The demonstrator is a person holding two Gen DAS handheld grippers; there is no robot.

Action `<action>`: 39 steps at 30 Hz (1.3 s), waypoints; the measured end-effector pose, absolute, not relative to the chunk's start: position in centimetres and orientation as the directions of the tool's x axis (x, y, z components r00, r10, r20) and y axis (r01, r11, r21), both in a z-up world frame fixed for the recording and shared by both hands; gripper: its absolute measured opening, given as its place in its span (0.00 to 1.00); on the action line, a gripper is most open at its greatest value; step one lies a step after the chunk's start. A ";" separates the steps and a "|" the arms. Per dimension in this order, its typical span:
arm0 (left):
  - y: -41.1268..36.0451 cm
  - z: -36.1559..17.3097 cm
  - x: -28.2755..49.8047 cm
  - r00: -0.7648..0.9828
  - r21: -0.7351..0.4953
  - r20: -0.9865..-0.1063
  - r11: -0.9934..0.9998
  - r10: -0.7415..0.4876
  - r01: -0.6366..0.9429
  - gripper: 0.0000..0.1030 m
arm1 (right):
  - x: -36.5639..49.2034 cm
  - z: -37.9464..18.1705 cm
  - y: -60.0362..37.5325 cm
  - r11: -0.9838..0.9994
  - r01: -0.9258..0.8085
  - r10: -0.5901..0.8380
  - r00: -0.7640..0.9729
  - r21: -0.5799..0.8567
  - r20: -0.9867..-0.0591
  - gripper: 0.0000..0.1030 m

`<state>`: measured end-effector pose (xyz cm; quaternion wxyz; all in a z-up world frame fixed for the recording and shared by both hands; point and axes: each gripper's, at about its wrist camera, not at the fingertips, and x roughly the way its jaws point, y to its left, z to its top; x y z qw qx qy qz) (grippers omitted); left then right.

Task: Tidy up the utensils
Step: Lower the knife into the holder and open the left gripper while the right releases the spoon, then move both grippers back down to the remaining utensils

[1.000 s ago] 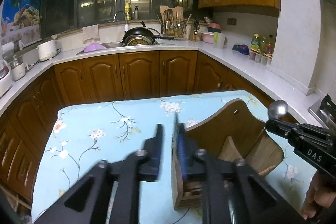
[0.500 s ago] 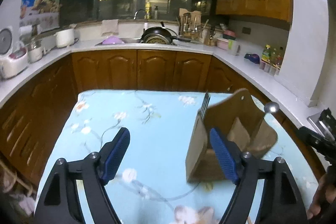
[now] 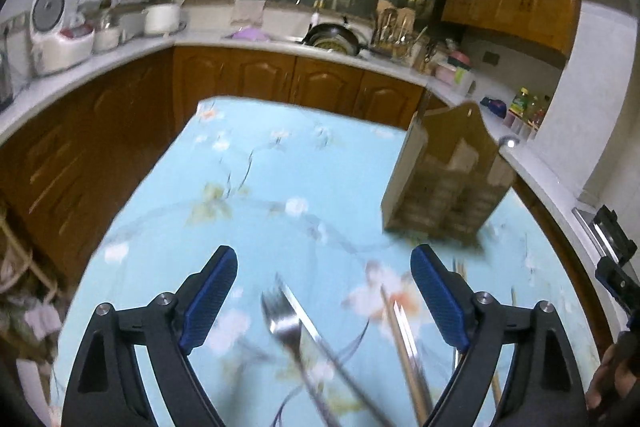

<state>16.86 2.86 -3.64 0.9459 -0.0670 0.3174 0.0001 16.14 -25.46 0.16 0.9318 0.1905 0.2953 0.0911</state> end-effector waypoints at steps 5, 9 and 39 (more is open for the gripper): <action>3.3 -3.3 14.4 0.773 -0.148 -0.632 0.988 -0.052 -0.054 0.86 | 14.5 -1.0 -25.5 0.913 -0.046 0.281 0.792 0.405 -0.542 0.97; 2.1 -2.7 13.8 0.762 -0.148 -0.644 0.988 -0.066 -0.040 0.86 | 13.7 -1.5 -25.5 0.915 -0.034 0.275 0.781 0.402 -0.560 0.97; -0.2 -3.9 20.9 0.584 -0.079 -0.808 0.997 -0.074 0.017 0.50 | 17.8 -7.2 -19.8 0.902 -0.106 0.399 0.577 0.419 -0.712 0.39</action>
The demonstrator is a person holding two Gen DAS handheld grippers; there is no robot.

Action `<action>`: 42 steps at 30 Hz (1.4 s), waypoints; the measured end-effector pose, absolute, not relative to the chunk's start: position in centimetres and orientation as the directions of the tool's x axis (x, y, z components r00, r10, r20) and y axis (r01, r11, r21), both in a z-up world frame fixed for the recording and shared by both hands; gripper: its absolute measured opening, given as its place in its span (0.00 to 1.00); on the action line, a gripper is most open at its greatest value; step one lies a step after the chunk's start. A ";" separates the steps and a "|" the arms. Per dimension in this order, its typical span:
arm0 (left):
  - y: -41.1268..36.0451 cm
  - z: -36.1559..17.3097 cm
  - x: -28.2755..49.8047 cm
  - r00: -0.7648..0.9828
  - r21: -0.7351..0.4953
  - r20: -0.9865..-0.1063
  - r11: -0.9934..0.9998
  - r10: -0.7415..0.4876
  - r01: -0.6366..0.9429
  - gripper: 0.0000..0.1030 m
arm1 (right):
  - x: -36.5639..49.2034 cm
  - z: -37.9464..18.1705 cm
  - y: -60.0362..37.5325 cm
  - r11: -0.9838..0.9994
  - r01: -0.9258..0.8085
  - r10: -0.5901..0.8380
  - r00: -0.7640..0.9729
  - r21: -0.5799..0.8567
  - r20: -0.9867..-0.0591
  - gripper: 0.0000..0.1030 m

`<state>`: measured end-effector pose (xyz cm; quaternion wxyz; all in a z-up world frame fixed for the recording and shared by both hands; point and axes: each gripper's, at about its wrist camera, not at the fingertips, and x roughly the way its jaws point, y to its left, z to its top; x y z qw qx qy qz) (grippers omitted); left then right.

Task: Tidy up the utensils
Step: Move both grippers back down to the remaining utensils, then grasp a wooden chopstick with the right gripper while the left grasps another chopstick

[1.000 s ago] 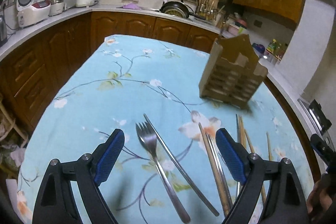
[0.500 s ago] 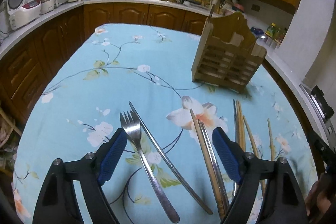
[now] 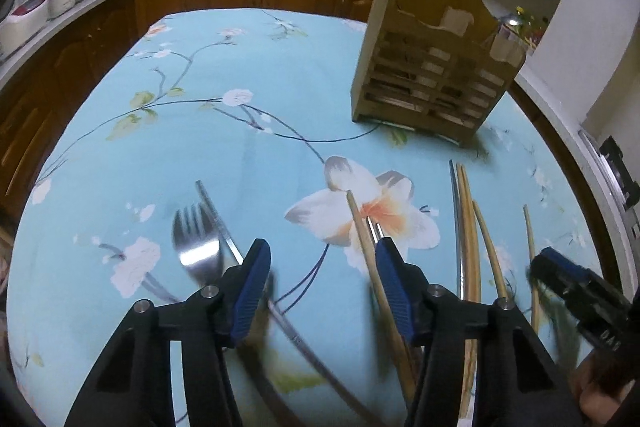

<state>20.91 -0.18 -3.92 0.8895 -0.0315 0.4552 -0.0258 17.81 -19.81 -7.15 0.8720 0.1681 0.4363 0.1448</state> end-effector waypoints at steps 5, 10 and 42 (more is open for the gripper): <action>-1.4 -4.8 23.7 0.554 -0.049 -0.830 0.998 -0.061 0.037 0.43 | 18.9 -8.2 -18.7 0.910 -0.126 0.399 0.532 0.396 -0.747 0.28; -2.7 -6.4 26.2 0.526 0.004 -0.850 0.998 -0.033 0.069 0.27 | 19.7 -9.0 -17.6 0.927 -0.137 0.368 0.500 0.348 -0.784 0.19; -0.8 0.0 22.1 0.645 -0.115 -0.731 0.972 -0.223 0.206 0.03 | 18.9 -2.7 -19.8 0.893 -0.156 0.426 0.597 0.422 -0.680 0.06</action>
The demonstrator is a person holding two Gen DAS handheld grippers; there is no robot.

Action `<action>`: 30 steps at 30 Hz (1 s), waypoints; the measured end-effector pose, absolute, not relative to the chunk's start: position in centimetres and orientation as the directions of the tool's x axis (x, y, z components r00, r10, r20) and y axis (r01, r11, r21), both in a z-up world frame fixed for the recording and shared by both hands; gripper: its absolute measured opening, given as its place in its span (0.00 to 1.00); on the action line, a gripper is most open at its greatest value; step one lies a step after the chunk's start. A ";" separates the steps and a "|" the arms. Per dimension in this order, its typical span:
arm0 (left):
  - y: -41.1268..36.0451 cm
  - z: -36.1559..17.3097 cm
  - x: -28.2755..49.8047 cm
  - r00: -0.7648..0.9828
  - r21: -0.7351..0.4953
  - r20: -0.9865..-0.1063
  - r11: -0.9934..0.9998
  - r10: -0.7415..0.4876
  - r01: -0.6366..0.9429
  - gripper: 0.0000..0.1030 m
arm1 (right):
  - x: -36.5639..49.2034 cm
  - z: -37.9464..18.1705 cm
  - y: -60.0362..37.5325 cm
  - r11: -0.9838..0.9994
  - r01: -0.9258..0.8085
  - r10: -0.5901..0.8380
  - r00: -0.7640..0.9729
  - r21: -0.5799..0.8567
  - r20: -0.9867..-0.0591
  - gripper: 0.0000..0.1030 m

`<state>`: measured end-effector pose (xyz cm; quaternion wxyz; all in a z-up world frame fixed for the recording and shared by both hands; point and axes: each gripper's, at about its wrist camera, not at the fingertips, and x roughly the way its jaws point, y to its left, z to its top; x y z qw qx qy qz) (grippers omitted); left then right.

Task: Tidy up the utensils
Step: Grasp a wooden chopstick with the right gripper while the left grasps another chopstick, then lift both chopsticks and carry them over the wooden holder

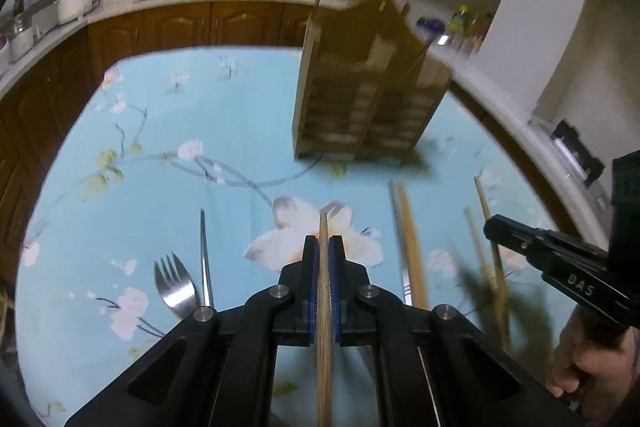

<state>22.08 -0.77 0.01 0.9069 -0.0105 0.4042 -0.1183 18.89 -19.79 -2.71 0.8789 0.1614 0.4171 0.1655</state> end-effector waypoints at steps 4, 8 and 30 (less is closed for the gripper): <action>0.1 3.2 19.8 0.694 -0.130 -0.676 0.967 -0.248 0.220 0.03 | 18.4 -0.1 -20.4 0.889 -0.170 0.426 0.645 0.424 -0.635 0.06; 0.7 5.4 17.8 0.733 -0.142 -0.627 0.963 -0.265 0.228 0.03 | 18.1 2.5 -21.6 0.881 -0.177 0.429 0.693 0.439 -0.580 0.06; 2.2 9.2 17.2 0.847 -0.142 -0.462 0.965 -0.263 0.221 0.03 | 20.4 8.3 -24.5 0.887 -0.177 0.376 0.813 0.426 -0.445 0.06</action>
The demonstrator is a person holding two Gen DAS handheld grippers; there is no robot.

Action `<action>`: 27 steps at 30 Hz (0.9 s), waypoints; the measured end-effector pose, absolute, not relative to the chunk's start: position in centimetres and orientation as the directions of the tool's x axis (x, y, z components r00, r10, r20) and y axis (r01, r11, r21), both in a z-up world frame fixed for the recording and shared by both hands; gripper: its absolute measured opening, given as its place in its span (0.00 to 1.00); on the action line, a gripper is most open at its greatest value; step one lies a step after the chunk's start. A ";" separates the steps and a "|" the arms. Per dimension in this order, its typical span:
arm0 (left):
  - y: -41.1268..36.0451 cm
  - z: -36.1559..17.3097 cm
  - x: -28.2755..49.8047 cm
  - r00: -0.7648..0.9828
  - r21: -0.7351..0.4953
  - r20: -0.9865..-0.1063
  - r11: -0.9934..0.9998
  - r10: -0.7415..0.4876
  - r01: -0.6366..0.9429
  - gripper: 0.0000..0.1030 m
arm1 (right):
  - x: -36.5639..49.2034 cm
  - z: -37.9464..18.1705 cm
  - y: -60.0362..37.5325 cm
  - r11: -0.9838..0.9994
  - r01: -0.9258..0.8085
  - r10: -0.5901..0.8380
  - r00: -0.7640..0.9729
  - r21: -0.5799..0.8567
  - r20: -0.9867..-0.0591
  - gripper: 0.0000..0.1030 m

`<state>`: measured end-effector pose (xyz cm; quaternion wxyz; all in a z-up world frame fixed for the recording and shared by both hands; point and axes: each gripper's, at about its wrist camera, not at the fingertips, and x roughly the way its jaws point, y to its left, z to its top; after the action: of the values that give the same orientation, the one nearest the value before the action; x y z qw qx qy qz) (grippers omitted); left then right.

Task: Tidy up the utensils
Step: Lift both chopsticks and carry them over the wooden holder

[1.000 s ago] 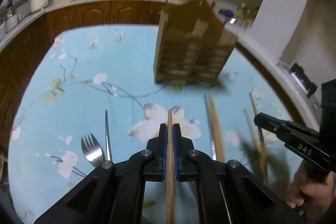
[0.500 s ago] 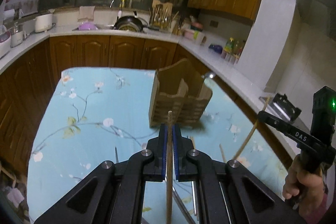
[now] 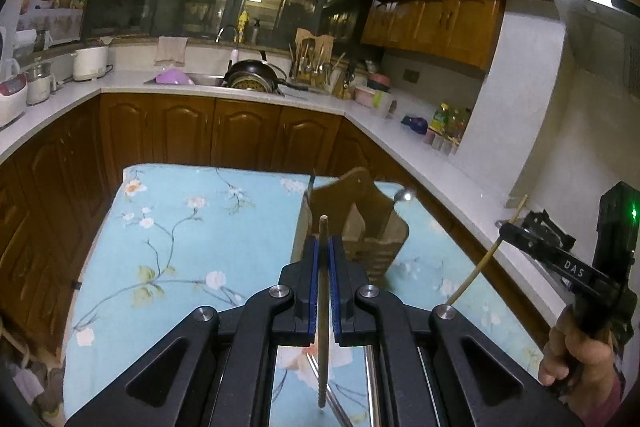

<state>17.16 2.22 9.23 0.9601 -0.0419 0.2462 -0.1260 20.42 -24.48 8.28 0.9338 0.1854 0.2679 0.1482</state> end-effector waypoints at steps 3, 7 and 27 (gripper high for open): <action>2.0 9.6 17.6 0.860 -0.144 -0.435 0.964 -0.265 0.224 0.03 | 21.0 9.0 -24.7 0.889 -0.174 0.364 0.828 0.423 -0.426 0.06; 1.8 10.5 18.9 0.883 -0.146 -0.381 0.961 -0.273 0.233 0.03 | 22.4 10.6 -25.5 0.888 -0.163 0.343 0.857 0.430 -0.384 0.06; -0.4 2.3 30.6 0.954 -0.192 -0.248 0.974 -0.169 0.122 0.03 | 32.0 9.6 -25.5 0.906 -0.099 0.257 0.902 0.412 -0.347 0.06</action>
<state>30.57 -0.44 2.30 0.9845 -0.0874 0.1326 -0.0740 32.02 -25.50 9.64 0.9553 0.1963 0.2007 0.0931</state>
